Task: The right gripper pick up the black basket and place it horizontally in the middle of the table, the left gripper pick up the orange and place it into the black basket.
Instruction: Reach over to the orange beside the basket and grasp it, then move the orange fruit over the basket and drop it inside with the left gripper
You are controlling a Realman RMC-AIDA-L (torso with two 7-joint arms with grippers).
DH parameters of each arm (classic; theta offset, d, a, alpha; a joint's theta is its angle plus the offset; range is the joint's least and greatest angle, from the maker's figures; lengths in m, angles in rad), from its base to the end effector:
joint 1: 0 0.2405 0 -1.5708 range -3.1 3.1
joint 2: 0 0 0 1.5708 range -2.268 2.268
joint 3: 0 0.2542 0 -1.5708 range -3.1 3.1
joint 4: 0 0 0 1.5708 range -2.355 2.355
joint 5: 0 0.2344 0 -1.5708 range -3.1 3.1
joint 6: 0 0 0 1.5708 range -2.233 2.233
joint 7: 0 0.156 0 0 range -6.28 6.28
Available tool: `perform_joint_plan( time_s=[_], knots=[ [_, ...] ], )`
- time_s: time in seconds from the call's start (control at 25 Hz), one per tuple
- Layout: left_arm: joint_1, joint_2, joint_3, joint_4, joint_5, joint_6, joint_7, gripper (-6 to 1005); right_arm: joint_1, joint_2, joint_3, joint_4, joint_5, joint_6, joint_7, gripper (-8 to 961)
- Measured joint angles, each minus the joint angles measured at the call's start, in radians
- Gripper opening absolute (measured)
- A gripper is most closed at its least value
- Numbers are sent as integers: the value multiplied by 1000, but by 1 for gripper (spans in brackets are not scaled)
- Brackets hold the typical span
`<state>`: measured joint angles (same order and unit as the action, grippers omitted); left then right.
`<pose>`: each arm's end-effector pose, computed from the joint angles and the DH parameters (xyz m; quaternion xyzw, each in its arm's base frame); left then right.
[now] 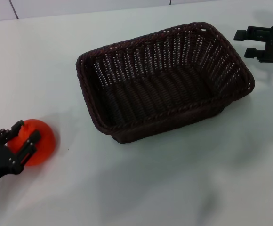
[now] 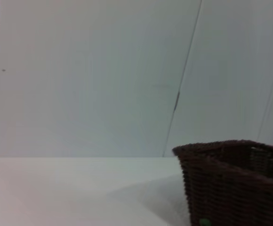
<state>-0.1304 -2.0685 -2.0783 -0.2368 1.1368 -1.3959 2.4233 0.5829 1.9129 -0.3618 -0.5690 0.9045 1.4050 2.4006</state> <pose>-0.3778 0.2273 -0.0490 -0.8259 -0.2889 -0.3168 0.3661 0.3424 0.3867 0.0771 -0.6832 -0.6542 -0.1665 0.2784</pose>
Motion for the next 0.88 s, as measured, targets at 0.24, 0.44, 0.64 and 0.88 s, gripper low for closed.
perform_joint_plan(
  time_s=[0.24,0.44,0.64,0.88],
  knots=[
    [11,-17,-9,-39,-2,48,3,529,0,2,1,0,8,-1,0,836],
    [13,-19,-9,-50,-5,43,4,342,0,2,1,0,11,-7,-2,834],
    [13,-26,-35,-68,-7,-17,-2,246,3,4,1,0,11,-12,-3,833],
    [-15,-51,-164,-73,-8,-183,-54,191,7,13,2,0,14,-33,-18,833]
  ],
)
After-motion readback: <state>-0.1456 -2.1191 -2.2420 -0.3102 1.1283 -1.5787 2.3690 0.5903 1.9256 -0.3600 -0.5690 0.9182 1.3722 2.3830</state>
